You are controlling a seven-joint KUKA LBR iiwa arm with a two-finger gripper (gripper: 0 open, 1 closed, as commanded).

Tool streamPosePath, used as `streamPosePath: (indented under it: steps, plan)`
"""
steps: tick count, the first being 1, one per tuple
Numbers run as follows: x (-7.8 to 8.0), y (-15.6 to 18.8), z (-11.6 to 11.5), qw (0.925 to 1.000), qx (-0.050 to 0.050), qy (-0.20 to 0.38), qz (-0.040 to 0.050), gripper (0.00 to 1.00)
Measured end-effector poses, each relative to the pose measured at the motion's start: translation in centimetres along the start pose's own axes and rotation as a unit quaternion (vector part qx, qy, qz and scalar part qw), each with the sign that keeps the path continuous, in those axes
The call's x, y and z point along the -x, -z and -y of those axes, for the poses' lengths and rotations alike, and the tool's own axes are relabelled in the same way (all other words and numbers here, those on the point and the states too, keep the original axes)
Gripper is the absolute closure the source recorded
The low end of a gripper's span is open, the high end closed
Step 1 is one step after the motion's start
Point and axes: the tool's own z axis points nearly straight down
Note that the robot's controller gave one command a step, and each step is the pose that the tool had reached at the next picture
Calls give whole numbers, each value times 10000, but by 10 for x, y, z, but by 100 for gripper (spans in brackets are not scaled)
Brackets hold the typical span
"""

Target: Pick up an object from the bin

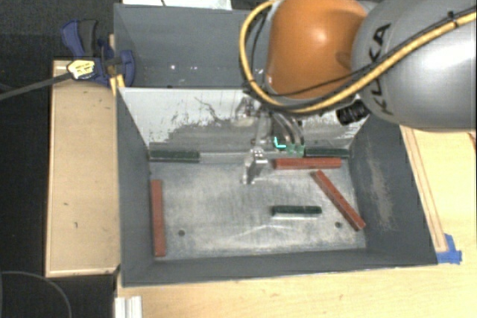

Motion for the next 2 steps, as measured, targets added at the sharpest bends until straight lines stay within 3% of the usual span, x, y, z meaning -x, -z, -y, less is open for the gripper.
streamPosePath:
  steps: [1, 2]
  plan:
    - [2, 4, 1, 10000, 6, -17, 38, 0]
    - [-20, -21, 21, 9996, 11, 281, 62, 0]
